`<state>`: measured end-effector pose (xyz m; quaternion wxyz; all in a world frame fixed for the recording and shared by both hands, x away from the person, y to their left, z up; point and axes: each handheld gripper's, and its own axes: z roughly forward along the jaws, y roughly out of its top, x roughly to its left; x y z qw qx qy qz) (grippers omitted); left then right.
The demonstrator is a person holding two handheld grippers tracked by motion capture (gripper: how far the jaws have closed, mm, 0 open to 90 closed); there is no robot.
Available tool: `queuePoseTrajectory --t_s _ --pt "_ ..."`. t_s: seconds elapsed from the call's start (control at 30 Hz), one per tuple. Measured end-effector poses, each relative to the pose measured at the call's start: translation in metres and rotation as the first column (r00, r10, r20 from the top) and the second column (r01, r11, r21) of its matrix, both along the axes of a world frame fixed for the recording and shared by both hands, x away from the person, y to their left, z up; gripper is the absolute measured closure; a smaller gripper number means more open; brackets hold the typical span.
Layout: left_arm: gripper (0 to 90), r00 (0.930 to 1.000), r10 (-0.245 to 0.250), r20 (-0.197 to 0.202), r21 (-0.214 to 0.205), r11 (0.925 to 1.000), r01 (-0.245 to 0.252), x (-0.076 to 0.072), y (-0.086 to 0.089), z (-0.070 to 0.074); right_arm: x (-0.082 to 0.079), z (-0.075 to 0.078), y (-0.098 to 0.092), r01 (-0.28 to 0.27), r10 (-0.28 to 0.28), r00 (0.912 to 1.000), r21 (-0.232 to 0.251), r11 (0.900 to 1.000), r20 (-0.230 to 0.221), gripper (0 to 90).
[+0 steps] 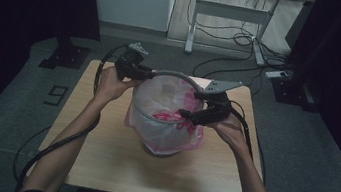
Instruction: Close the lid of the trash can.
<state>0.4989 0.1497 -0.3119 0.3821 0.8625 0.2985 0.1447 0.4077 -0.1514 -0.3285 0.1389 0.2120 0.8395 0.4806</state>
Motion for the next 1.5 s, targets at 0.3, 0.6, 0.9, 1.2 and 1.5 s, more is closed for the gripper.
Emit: queuePoseTrajectory --t_s 0.3,0.6,0.9,1.2,1.5 --pt "71.0 0.9998 -0.009 -0.018 -0.013 0.9999 0.008 0.002 0.002 -0.001 0.0 -0.004 -0.005 -0.022 0.022 0.9998 0.029 0.9993 0.005 27.6" --pt "67.0 0.9995 0.002 -0.03 -0.02 0.9998 -0.002 0.004 0.003 -0.002 0.001 -0.002 -0.004 -0.022 0.022 0.9997 0.013 0.9997 -0.008 29.2" --pt "27.4 0.998 -0.038 -0.05 0.027 0.9988 0.04 0.001 0.01 -0.001 0.001 0.008 0.01 0.002 -0.008 0.9967 -0.082 0.9967 -0.081 16.8" --pt "12.9 0.9972 -0.053 -0.053 -0.037 0.998 0.051 -0.013 0.034 0.006 0.008 0.015 0.015 0.05 -0.062 0.994 -0.127 0.9906 -0.091 14.9" --pt "2.8 0.9993 -0.036 -0.014 -0.05 0.9981 0.035 -0.027 0.06 0.013 0.011 0.028 0.001 0.123 -0.131 0.9894 -0.114 0.9857 -0.062 13.2"
